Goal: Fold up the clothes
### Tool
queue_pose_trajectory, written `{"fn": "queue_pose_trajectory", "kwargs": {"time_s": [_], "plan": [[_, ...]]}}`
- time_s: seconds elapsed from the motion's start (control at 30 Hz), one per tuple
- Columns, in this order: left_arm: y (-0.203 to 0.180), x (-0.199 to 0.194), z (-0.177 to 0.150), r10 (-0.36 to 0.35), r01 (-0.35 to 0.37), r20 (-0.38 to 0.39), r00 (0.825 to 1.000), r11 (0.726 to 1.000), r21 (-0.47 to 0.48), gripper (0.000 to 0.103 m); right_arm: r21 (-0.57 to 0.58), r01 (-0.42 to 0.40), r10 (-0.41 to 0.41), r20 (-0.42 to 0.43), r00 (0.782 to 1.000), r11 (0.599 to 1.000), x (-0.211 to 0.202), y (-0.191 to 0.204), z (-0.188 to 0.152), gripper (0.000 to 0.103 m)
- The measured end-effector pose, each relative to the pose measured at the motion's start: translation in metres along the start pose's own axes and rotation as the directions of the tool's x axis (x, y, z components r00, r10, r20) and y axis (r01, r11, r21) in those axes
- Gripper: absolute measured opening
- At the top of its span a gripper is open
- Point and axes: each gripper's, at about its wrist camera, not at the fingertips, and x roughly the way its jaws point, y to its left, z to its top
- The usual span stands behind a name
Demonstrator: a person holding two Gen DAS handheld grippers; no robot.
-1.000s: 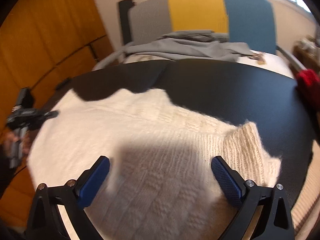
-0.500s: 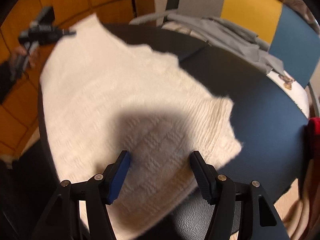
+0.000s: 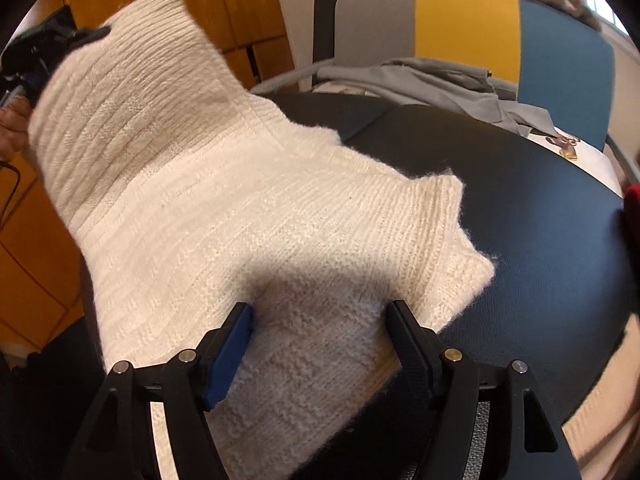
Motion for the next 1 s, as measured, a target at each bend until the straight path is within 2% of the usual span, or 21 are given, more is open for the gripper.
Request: {"fn": "queue_pose_trajectory", "kwargs": {"time_s": [0.2, 0.33, 0.47, 0.6, 0.8, 1.0], "plan": [[-0.026, 0.082, -0.012, 0.027, -0.033, -0.063, 0.998, 0.995, -0.099, 0.013, 0.013, -0.004, 0.003, 0.033, 0.999, 1.0, -0.002, -0.001, -0.006, 0.071], [-0.035, 0.133, -0.025, 0.057, -0.071, -0.109, 0.992, 0.989, -0.127, 0.013, 0.033, -0.026, 0.024, 0.051, 0.998, 0.999, 0.003, -0.003, -0.004, 0.072], [-0.038, 0.169, -0.042, 0.065, -0.087, -0.165, 0.984, 0.987, -0.133, 0.013, 0.05, -0.039, 0.036, 0.063, 0.997, 0.998, 0.001, 0.001, -0.008, 0.072], [-0.024, 0.198, -0.056, 0.072, -0.111, -0.217, 0.973, 0.979, -0.17, 0.013, 0.078, -0.072, 0.066, 0.078, 0.995, 0.994, -0.001, -0.002, -0.01, 0.072], [-0.006, 0.218, -0.064, 0.073, -0.127, -0.227, 0.971, 0.964, -0.234, 0.013, 0.093, -0.085, 0.078, 0.085, 0.993, 0.992, -0.001, -0.004, -0.011, 0.072], [-0.007, 0.209, -0.065, 0.019, -0.098, -0.261, 0.965, 0.95, -0.295, 0.018, 0.129, -0.099, 0.086, 0.103, 0.991, 0.987, -0.005, -0.009, -0.012, 0.073]]}}
